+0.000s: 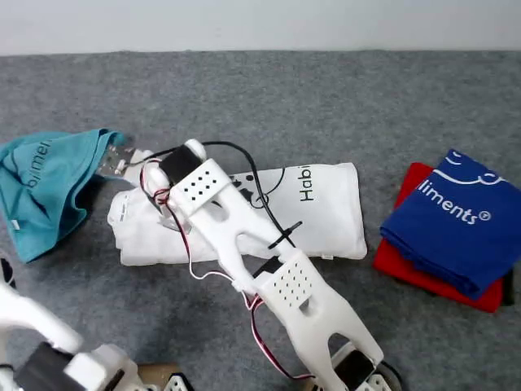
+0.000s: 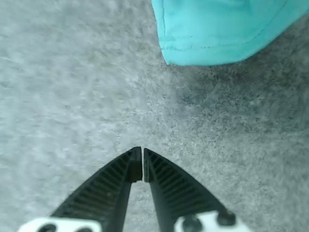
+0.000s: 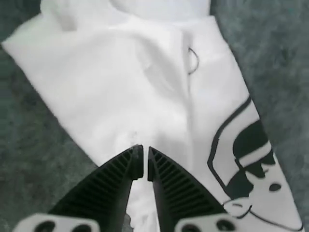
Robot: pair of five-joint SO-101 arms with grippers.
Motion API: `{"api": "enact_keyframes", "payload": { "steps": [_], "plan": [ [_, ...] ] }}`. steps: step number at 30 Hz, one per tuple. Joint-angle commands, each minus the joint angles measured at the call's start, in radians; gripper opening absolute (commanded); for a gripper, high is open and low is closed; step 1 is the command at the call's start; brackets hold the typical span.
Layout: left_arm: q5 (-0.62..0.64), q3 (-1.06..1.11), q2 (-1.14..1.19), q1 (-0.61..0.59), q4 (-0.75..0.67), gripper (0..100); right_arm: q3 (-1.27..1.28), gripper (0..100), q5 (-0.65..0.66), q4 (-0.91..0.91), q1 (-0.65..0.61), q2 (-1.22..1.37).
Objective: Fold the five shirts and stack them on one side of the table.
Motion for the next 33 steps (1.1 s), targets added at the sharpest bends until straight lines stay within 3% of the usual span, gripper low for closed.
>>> {"api": "enact_keyframes", "payload": {
  "steps": [1,13,23,33],
  "plan": [
    [-0.009,-0.007,-0.137,0.032,0.031,2,0.000,0.9,-0.052,0.044,0.059,-0.068],
    [-0.009,0.019,-0.239,0.098,0.077,2,0.348,0.9,-0.083,0.042,0.074,-0.081],
    [-0.008,0.036,-0.239,0.095,0.078,2,0.362,0.9,-0.086,0.042,0.090,-0.298],
    [-0.008,0.041,-0.419,0.100,0.170,2,0.594,1.9,-0.181,0.044,0.323,-0.547]
  ]
}}
